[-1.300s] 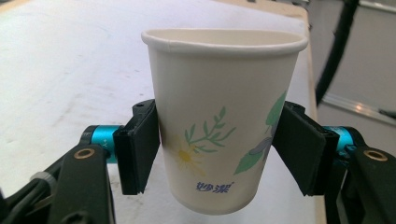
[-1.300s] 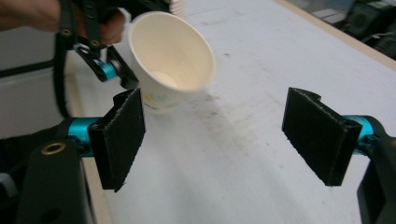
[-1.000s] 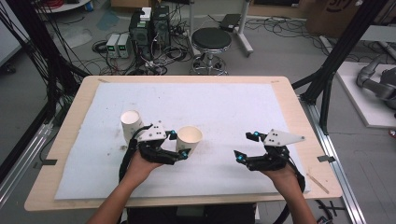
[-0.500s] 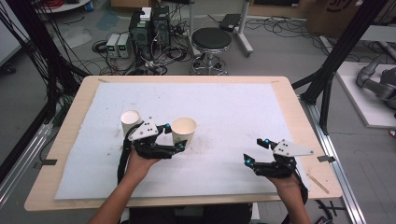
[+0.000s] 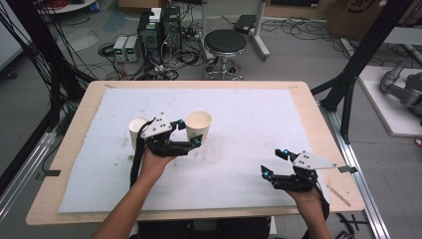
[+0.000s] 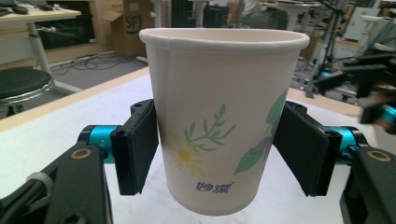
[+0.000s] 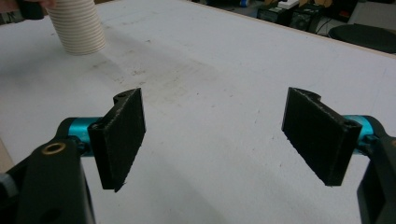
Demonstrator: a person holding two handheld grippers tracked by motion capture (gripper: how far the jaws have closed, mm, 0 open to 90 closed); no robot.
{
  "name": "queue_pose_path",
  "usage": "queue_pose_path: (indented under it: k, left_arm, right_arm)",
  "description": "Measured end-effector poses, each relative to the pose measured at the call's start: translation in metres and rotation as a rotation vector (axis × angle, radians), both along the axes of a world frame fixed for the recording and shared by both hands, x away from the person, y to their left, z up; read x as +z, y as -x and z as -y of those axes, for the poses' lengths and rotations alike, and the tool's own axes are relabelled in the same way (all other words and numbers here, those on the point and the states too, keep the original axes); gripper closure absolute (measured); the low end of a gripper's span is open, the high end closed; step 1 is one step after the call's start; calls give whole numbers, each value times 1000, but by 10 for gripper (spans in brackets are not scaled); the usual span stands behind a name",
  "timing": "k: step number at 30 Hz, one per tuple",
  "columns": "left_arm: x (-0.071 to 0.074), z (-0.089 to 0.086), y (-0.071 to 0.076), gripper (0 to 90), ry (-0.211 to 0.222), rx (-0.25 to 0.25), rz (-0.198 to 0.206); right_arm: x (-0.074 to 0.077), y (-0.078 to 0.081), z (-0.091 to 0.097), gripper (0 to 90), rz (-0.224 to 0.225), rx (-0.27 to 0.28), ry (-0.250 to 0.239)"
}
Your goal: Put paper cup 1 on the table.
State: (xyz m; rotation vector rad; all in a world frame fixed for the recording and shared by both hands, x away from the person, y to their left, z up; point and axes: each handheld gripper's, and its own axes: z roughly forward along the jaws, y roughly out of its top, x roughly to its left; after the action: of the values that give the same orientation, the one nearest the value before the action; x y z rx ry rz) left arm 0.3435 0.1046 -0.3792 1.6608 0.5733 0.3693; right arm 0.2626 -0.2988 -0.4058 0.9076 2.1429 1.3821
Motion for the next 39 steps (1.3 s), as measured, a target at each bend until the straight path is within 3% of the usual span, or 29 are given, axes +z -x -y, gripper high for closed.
queue_pose_path:
  k: [8, 18, 27, 32, 35, 39]
  left_arm:
    - [-5, 18, -30, 319, -20, 59, 10]
    - [-38, 23, -58, 319, -43, 149, -65]
    - [-66, 34, -70, 323, -110, 178, -142]
    - [-75, 38, -73, 323, -158, 185, -175]
    - [-76, 39, -73, 322, -163, 192, -179]
    - [-75, 38, -72, 321, -216, 205, -188]
  right_arm:
    - [0, -1, 1, 221, 3, 3, -3]
    - [-3, -1, 0, 221, -7, 18, -7]
    - [-4, 1, 2, 228, -15, 20, -9]
    - [-5, 1, 4, 228, -15, 22, -9]
    - [-5, 0, 4, 227, -20, 22, -8]
    - [-6, 0, 3, 226, -19, 24, -3]
